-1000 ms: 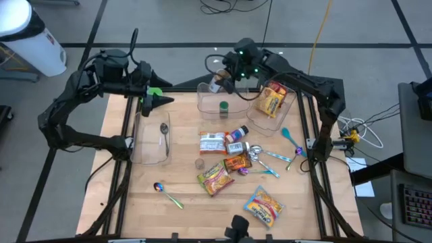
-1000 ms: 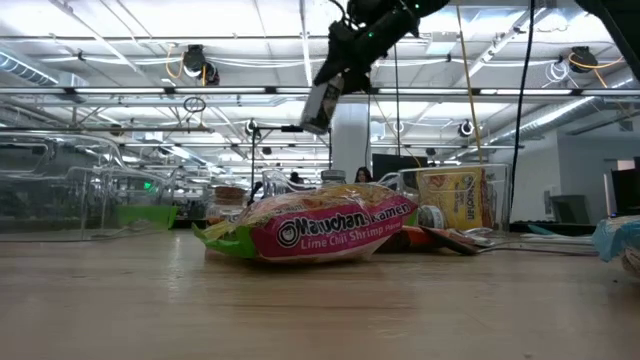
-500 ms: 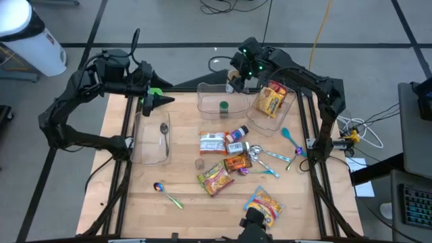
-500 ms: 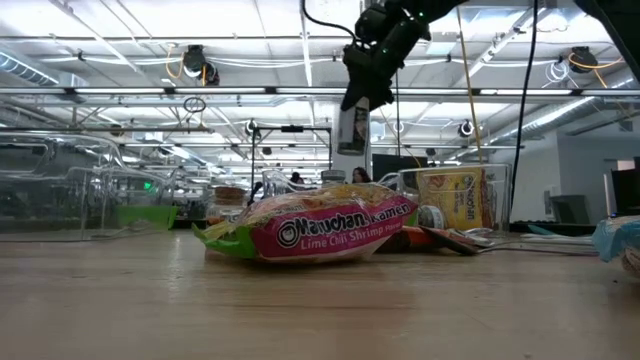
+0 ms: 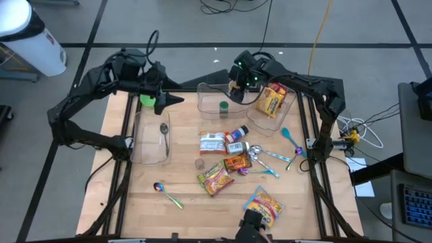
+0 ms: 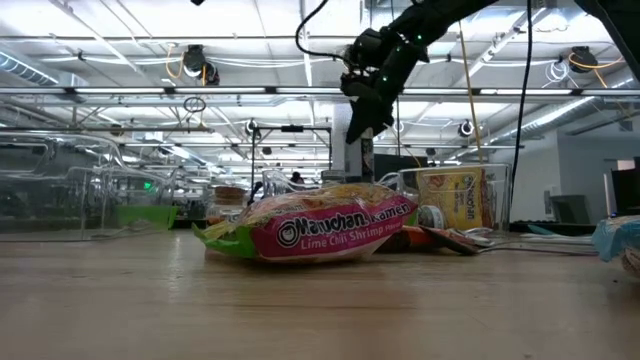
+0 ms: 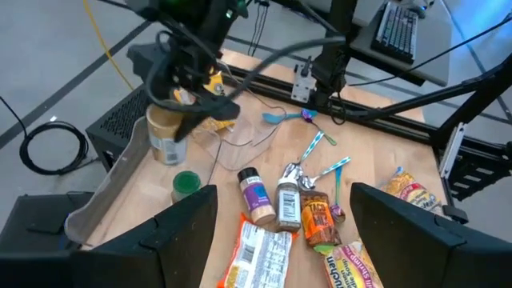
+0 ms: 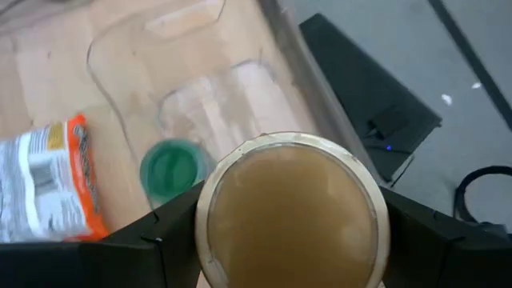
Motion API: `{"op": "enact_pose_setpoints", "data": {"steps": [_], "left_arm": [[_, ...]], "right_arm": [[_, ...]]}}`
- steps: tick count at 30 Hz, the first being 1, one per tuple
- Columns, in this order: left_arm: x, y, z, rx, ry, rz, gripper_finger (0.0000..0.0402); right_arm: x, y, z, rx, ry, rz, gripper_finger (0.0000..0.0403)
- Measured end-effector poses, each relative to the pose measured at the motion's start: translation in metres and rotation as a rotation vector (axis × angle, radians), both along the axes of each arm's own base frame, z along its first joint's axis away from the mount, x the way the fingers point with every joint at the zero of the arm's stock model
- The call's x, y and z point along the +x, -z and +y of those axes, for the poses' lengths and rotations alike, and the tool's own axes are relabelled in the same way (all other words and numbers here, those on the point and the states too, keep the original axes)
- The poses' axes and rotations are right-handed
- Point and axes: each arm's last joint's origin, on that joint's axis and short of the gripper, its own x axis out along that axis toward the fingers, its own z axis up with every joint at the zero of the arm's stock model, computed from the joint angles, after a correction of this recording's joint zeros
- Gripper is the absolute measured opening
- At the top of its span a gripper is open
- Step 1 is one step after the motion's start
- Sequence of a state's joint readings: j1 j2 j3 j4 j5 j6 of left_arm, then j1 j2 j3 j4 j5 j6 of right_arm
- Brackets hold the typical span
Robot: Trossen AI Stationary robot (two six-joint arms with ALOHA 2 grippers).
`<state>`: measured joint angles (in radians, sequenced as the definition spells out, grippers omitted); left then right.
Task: Pick & Place Food Item
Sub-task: Put the gold spice bottle into the middle transparent bin
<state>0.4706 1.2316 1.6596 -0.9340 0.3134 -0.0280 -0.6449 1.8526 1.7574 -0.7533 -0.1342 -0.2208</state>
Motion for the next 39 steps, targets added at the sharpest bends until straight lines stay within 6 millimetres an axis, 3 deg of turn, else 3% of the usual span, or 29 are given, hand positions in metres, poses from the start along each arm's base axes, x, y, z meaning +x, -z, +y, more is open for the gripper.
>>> {"op": "enact_pose_setpoints", "data": {"steps": [13,18,25,39], "left_arm": [[0.022,0.014,0.011,-0.013,0.009,0.061,0.0294],[0.023,0.015,0.012,-0.015,0.01,0.062,0.0294],[0.023,0.014,0.012,-0.024,0.004,0.057,0.0294],[0.028,0.01,0.014,-0.01,0.007,0.003,0.0294]], "right_arm": [[0.008,0.029,0.02,0.02,-0.076,0.066,0.0267],[0.0,0.04,0.026,0.028,-0.07,0.074,0.0267],[-0.015,0.038,0.034,-0.068,0.003,-0.05,0.0267],[-0.019,0.05,0.039,0.032,0.098,-0.09,0.0267]]}}
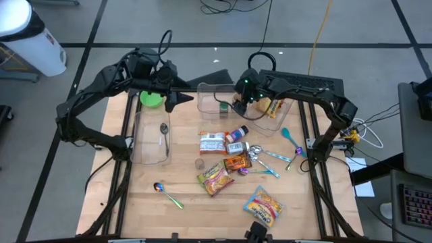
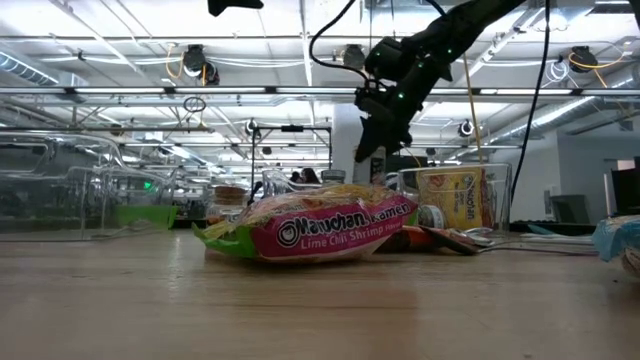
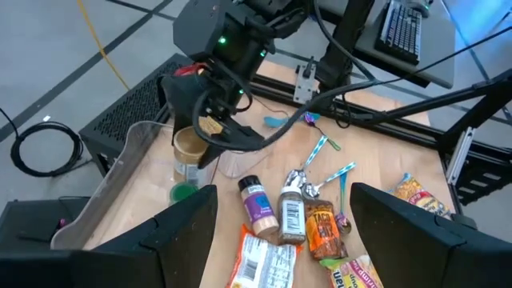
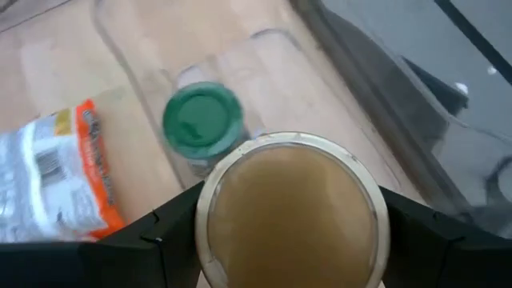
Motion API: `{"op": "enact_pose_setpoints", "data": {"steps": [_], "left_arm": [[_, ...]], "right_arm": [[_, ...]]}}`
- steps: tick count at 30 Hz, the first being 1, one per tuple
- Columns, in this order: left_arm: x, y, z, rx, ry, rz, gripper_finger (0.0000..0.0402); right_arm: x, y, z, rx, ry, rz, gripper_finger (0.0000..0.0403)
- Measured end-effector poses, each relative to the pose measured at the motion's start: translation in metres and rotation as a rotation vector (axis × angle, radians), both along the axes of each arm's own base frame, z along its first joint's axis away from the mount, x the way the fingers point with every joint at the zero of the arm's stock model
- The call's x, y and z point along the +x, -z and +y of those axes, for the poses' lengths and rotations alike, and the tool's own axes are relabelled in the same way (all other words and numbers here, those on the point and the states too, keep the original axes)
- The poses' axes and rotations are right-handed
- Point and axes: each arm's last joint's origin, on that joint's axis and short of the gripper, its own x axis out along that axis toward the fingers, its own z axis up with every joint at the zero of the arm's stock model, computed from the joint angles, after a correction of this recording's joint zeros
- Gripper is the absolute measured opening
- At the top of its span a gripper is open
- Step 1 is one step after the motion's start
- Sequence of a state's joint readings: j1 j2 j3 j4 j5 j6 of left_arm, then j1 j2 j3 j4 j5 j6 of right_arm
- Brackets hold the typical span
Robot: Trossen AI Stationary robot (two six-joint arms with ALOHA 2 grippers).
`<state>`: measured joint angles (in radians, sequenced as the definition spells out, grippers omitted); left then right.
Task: Pick & Place Food Item
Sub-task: Put the gold spice bottle into the middle transparent bin
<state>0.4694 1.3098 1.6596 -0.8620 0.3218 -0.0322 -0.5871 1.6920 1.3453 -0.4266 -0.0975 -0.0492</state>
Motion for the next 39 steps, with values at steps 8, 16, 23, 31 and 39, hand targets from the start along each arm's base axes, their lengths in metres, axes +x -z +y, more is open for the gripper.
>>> {"op": "enact_pose_setpoints", "data": {"steps": [8,16,23,31,39], "left_arm": [[0.0,0.0,0.0,0.0,0.001,0.0,0.0294],[0.0,0.0,0.0,0.009,0.006,0.002,0.0294],[0.0,0.0,0.0,0.023,0.013,0.004,0.0294],[0.0,0.0,0.0,0.033,0.018,0.005,0.0294],[0.0,0.0,0.0,0.039,0.022,0.006,0.0294]], "right_arm": [[-0.003,0.001,-0.002,0.072,0.174,-0.009,0.0267],[-0.004,0.002,-0.002,0.115,0.238,-0.016,0.0267],[-0.004,0.003,0.0,0.115,0.237,-0.008,0.0267],[0.003,0.012,0.004,0.09,0.241,0.04,0.0267],[0.011,0.016,0.01,0.051,0.225,0.054,0.0267]]}}
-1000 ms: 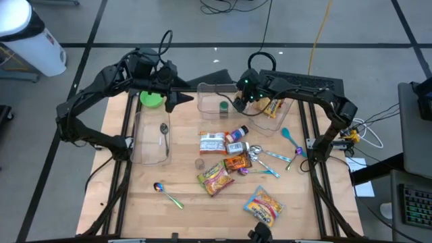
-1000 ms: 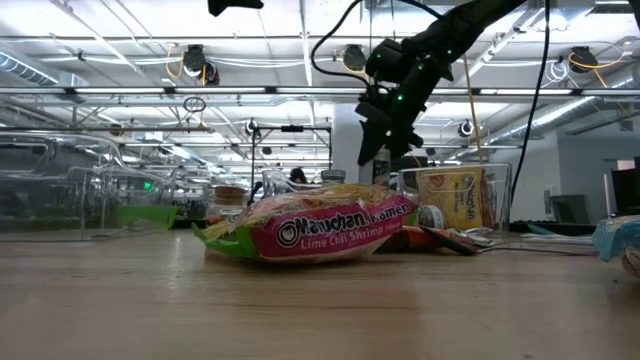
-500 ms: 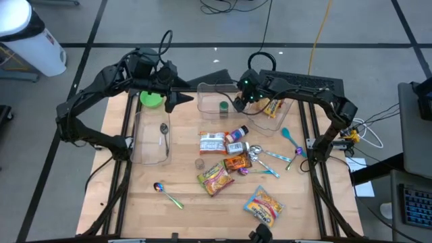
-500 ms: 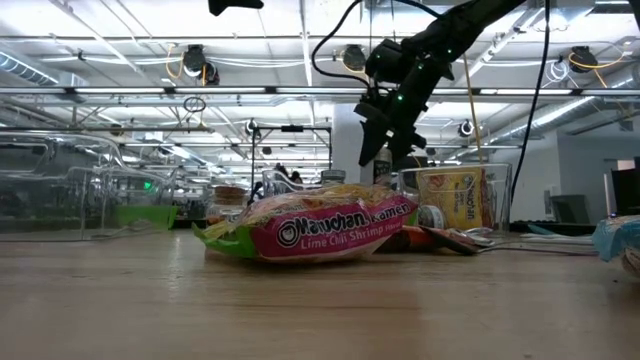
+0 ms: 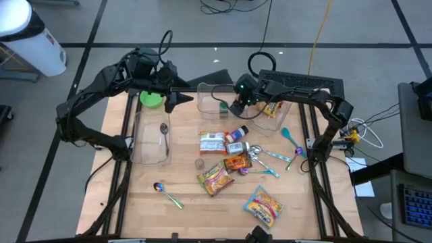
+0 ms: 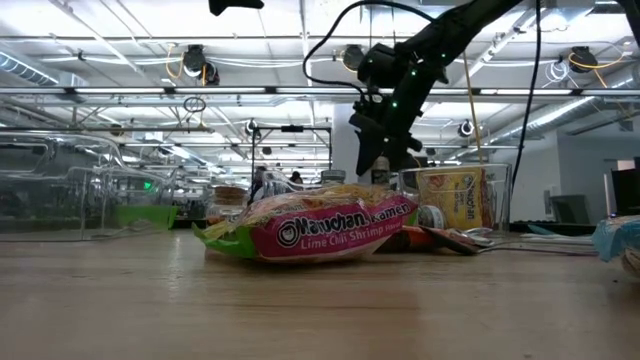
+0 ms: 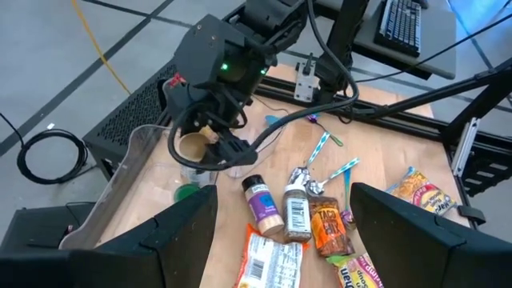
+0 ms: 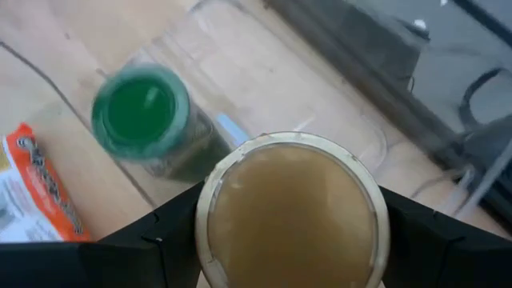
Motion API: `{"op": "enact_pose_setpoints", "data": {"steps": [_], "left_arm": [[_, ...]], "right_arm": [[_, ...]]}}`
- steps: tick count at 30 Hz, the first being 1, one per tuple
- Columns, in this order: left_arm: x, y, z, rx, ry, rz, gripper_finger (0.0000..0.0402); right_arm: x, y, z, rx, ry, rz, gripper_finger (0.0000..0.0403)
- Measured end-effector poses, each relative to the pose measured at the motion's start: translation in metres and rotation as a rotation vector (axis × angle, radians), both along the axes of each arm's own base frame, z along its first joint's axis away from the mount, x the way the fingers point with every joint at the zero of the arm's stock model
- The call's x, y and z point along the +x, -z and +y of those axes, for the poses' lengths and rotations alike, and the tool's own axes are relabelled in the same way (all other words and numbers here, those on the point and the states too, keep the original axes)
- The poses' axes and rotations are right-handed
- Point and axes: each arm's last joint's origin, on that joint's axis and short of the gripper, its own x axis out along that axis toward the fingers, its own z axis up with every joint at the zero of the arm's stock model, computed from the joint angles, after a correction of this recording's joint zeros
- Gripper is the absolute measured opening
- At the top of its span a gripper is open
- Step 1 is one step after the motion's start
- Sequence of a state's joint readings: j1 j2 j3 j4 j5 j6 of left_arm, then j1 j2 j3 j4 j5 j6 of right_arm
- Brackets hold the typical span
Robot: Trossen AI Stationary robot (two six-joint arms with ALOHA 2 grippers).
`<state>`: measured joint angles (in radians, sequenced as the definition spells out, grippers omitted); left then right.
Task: Pick & Place Food Item
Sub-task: Put the gold spice bottle into the middle transparent bin
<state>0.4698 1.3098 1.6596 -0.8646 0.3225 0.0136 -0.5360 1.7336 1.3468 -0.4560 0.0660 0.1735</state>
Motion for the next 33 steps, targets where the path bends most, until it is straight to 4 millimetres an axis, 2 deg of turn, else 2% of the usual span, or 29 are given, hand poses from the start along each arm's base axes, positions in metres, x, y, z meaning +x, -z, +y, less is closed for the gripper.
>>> {"op": "enact_pose_setpoints", "data": {"steps": [17,33], "left_arm": [[0.0,0.0,0.0,-0.009,-0.009,0.0,0.0294],[0.0,0.0,0.0,-0.017,-0.016,-0.001,0.0294]], "right_arm": [[0.011,0.007,0.005,-0.041,-0.011,0.007,0.0267],[0.011,0.01,0.008,-0.04,-0.042,0.035,0.0267]]}}
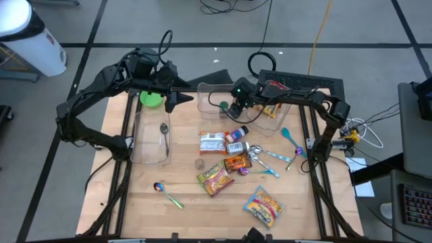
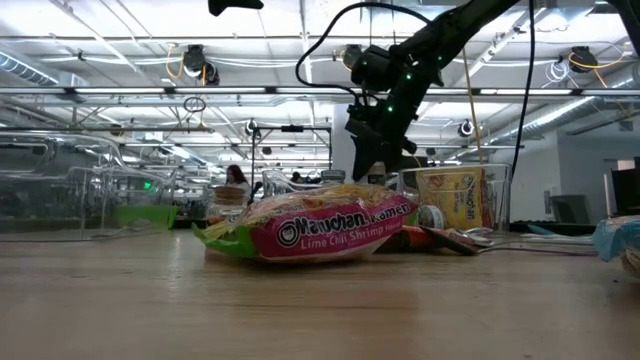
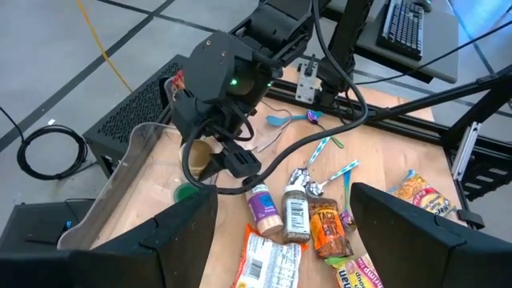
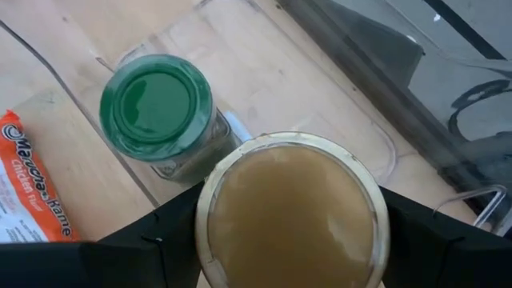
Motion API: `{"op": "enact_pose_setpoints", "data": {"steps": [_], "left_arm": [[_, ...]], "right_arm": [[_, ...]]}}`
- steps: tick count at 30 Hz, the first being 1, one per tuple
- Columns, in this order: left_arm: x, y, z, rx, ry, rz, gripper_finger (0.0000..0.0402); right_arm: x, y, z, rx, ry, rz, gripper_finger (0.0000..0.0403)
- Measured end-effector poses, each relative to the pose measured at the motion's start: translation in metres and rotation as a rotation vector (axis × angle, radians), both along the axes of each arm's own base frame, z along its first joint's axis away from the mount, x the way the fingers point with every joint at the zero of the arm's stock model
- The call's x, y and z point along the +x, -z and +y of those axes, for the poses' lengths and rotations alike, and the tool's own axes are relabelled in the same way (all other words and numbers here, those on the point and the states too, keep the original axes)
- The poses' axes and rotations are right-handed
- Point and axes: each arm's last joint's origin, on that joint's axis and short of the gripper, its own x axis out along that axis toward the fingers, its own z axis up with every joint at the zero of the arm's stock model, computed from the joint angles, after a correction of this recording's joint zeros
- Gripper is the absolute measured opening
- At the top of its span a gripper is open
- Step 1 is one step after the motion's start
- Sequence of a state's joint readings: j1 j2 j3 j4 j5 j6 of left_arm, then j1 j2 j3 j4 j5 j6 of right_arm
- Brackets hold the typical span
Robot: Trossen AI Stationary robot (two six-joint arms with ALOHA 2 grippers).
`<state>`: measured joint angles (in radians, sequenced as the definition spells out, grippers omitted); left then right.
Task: Pick & Place Food Item
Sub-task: Put the gold spice bottle into the middle transparent bin
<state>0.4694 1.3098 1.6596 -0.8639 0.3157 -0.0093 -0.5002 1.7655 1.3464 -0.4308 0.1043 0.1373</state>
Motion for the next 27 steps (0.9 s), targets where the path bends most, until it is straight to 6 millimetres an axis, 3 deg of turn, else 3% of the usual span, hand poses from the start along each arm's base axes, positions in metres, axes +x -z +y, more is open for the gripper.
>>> {"op": "enact_pose_setpoints", "data": {"steps": [12,20,27], "left_arm": [[0.0,0.0,0.0,0.001,-0.001,0.0,0.0294],[0.0,0.0,0.0,0.001,-0.001,0.0,0.0294],[0.0,0.0,0.0,0.001,-0.001,0.0,0.0294]], "right_arm": [[0.003,0.0,0.002,-0.007,-0.01,-0.008,0.0267],[-0.001,0.017,0.006,0.015,0.014,-0.015,0.0267],[-0.002,0.019,0.006,0.017,0.016,-0.019,0.0267]]}}
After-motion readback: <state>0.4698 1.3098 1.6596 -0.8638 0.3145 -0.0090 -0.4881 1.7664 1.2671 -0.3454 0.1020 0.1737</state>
